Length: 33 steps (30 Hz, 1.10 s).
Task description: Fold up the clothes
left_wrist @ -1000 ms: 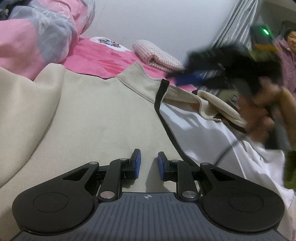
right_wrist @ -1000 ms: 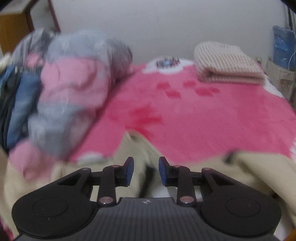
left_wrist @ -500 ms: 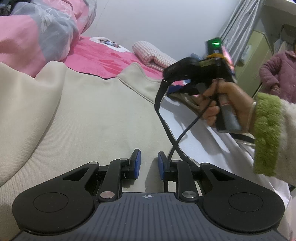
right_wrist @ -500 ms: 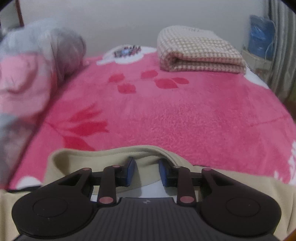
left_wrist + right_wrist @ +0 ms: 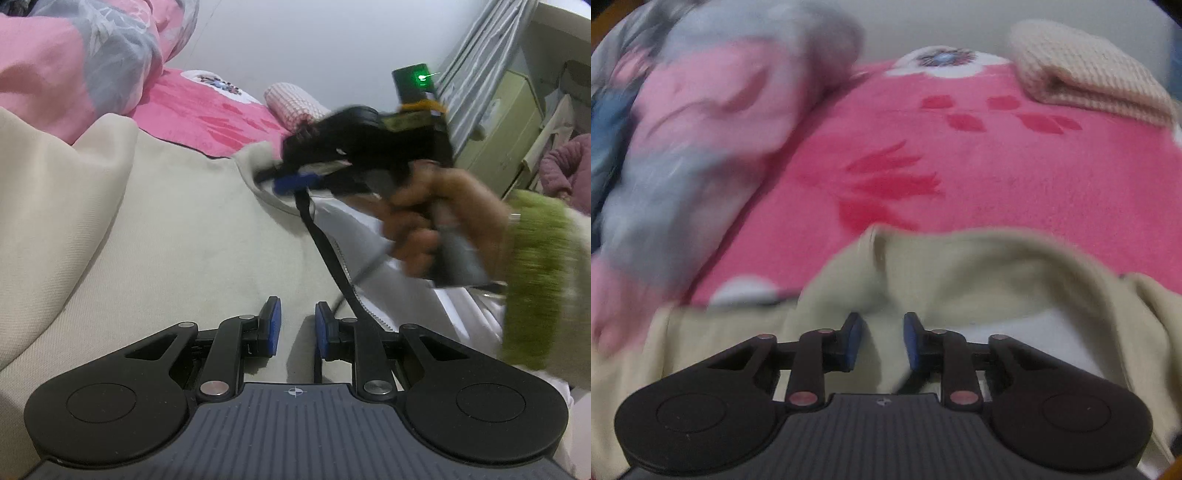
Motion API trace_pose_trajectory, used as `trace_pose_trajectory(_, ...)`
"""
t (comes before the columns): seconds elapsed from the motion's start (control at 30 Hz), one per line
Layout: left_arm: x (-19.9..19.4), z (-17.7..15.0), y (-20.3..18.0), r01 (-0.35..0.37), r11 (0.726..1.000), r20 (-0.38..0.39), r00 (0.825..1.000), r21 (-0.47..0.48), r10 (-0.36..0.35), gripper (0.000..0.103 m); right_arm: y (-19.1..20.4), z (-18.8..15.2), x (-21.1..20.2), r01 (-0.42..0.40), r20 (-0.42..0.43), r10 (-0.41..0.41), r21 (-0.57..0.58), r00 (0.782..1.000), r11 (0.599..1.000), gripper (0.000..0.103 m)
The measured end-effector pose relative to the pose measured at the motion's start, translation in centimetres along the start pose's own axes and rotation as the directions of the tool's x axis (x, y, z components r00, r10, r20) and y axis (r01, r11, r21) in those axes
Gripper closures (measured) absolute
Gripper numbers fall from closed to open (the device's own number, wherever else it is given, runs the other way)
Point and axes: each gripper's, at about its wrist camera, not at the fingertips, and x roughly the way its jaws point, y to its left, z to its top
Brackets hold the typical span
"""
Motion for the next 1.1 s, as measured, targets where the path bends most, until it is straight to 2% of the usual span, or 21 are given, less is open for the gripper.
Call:
trace_pose_trajectory(0.07,0.0,0.0,0.2,0.007,1.000,0.001,1.000,-0.009,-0.007,0.082,0.1,0.9,0.9,0.036,0.028,-0.036,0.010,0.999,0.999,0.074)
trace_pose_trajectory(0.17,-0.2,0.0,0.5,0.024,0.999,0.005,1.000,-0.028,-0.024,0.082,-0.2,1.1,0.5,0.032,0.041,-0.035,0.069,0.999,0.997,0.074)
trace_pose_trajectory(0.27,-0.4,0.1,1.4,0.068,0.994,0.013,0.998,-0.083,-0.067,0.082,-0.9,0.8,-2.6,0.071,0.104,-0.082,0.111,0.991,0.991,0.073)
trace_pose_trajectory(0.37,-0.6,0.4,2.2,0.106,0.983,0.009,0.994,-0.151,-0.106,0.081,-2.8,-0.4,-7.7,0.055,0.198,-0.091,0.181,0.976,0.982,0.072)
trace_pose_trajectory(0.53,-1.1,0.8,2.0,0.080,0.979,-0.031,0.996,-0.186,-0.087,0.079,-4.1,-3.5,-17.8,-0.050,0.315,-0.030,0.243,0.949,0.969,0.072)
trace_pose_trajectory(0.57,-1.4,0.9,1.8,0.066,0.979,-0.035,0.997,-0.193,-0.074,0.075,-4.1,-4.4,-19.9,-0.087,0.339,-0.003,0.251,0.941,0.964,0.071)
trace_pose_trajectory(0.63,-2.4,1.1,1.4,0.031,0.977,-0.036,0.999,-0.210,-0.039,0.069,-3.9,-6.5,-24.0,-0.172,0.395,0.056,0.264,0.917,0.949,0.071)
trace_pose_trajectory(0.67,-2.7,1.5,1.1,-0.002,0.977,-0.043,0.999,-0.214,-0.007,0.067,-3.9,-7.7,-25.8,-0.232,0.434,0.095,0.274,0.896,0.933,0.068)
trace_pose_trajectory(0.77,-4.1,1.9,0.4,-0.078,0.973,-0.051,0.996,-0.217,0.069,0.066,-4.3,-12.4,-30.2,-0.442,0.563,0.201,0.331,0.801,0.834,0.064)
trace_pose_trajectory(0.83,-6.1,1.9,-0.2,-0.097,0.970,-0.028,0.995,-0.225,0.093,0.066,-4.6,-15.8,-31.6,-0.563,0.633,0.240,0.376,0.736,0.736,0.064)
trace_pose_trajectory(0.93,-9.5,2.0,-1.0,-0.099,0.966,0.020,0.994,-0.240,0.106,0.062,-4.2,-20.0,-32.0,-0.681,0.694,0.279,0.406,0.664,0.609,0.064)
trace_pose_trajectory(1.03,-13.3,1.6,-0.9,-0.092,0.954,0.062,0.992,-0.285,0.114,0.060,-3.6,-23.6,-30.0,-0.794,0.719,0.359,0.454,0.595,0.405,0.060)
trace_pose_trajectory(1.1,-15.6,1.3,-0.8,-0.112,0.946,0.074,0.987,-0.305,0.140,0.058,-3.0,-24.9,-27.9,-0.795,0.685,0.405,0.497,0.606,0.348,0.059)
